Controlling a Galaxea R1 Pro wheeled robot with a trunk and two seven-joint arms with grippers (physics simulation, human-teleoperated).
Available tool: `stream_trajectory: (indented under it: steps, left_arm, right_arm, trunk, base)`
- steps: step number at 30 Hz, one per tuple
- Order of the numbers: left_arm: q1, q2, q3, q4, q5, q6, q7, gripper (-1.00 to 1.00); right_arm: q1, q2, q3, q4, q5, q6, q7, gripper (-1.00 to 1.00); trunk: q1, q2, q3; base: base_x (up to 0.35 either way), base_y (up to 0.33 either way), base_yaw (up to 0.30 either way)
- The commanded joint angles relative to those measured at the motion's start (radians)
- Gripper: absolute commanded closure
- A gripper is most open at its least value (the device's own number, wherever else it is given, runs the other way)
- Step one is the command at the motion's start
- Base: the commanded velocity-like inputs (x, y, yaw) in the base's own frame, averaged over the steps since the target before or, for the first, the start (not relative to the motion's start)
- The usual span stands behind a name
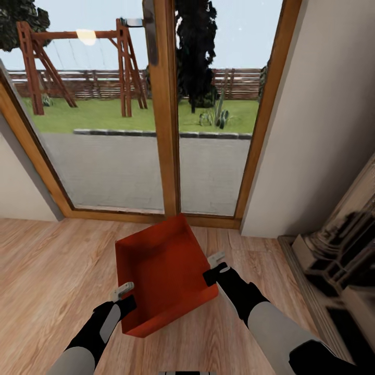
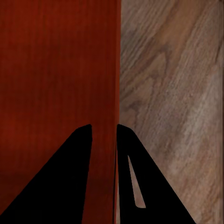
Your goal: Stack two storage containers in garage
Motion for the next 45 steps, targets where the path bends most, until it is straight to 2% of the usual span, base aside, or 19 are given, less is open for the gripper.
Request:
stream_trajectory:
  steps: [1,11,15,35,36,38,45]
  left_arm:
    - [0.000,0.000,0.002,0.000,0.010,0.007,0.010,1.00]
    - [0.000,0.000,0.000,-0.002,0.009,0.010,0.011,1.00]
    - [0.000,0.000,-0.038,-0.001,0.010,0.012,0.013,1.00]
    - [0.000,0.001,-0.039,0.000,0.009,0.015,0.014,1.00]
    - [0.006,0.008,-0.010,0.001,0.012,0.007,0.008,1.00]
    - [0.014,0.016,-0.014,0.013,0.020,0.008,0.007,1.00]
    - [0.034,0.017,-0.007,0.053,0.013,0.013,0.004,1.00]
  right_arm:
    - [-0.001,0.000,0.004,-0.004,0.026,0.003,0.000,1.00]
    - [0.001,0.001,0.006,-0.005,0.031,-0.007,-0.001,1.00]
    - [0.001,0.001,0.006,-0.005,0.030,-0.016,-0.001,1.00]
    - [0.001,0.005,0.006,-0.006,0.029,-0.020,0.002,1.00]
    - [0.006,0.009,0.003,0.002,0.027,0.011,0.006,1.00]
    - [0.018,0.008,-0.009,0.013,0.026,0.000,0.005,1.00]
    - [0.058,0.011,-0.033,0.036,0.028,0.001,0.006,1.00]
  trunk:
    - [-0.001,0.000,0.003]
    - [-0.036,0.063,0.035]
    - [-0.051,0.091,0.048]
    - [-0.128,0.231,0.110]
    - [-0.127,0.231,0.110]
    - [-0.127,0.231,0.110]
    - [-0.127,0.231,0.110]
  base:
    - [0.000,0.000,0.000]
    - [0.000,0.000,0.000]
    - [0.000,0.000,0.000]
    - [0.000,0.000,0.000]
    - [0.000,0.000,0.000]
    - [0.000,0.000,0.000]
    - [0.000,0.000,0.000]
